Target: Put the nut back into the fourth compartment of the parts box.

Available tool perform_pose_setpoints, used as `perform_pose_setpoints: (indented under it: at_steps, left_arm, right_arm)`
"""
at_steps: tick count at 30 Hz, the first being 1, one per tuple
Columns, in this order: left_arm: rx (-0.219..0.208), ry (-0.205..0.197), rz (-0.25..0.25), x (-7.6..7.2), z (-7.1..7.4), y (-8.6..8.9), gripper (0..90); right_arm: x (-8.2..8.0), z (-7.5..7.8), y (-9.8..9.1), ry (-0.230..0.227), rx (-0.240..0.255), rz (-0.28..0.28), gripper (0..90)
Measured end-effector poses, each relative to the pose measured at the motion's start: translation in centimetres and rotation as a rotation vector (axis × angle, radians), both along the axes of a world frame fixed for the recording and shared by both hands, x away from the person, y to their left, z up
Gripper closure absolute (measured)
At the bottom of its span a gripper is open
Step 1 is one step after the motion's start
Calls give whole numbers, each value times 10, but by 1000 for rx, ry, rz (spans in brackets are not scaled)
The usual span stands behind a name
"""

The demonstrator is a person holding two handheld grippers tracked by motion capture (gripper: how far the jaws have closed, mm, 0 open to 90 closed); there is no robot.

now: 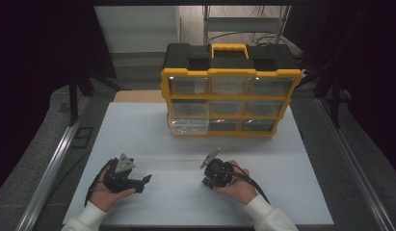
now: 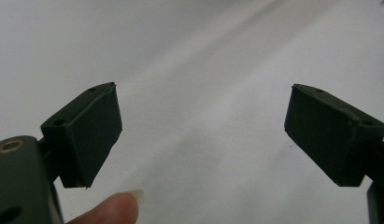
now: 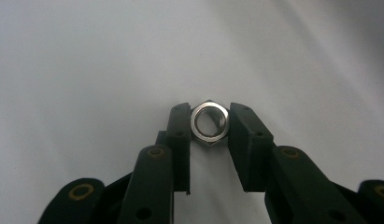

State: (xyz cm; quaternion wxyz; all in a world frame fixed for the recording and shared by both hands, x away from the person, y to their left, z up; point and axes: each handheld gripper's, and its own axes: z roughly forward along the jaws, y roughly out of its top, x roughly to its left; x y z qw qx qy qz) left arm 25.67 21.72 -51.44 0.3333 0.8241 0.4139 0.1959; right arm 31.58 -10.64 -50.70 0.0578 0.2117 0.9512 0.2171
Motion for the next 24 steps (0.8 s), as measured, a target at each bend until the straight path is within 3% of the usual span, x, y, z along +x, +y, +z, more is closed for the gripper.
perform_pose_setpoints:
  at_steps: [9, 24]
  left_arm:
    - [-1, 0, 1, 0, 0, 1, 119]
    - [-3, -2, 5, 0, 0, 1, 119]
  right_arm:
    - [-1, 11, -5, -2, 54, -4, 708]
    - [-3, 57, -22, -69, 184, -25, 707]
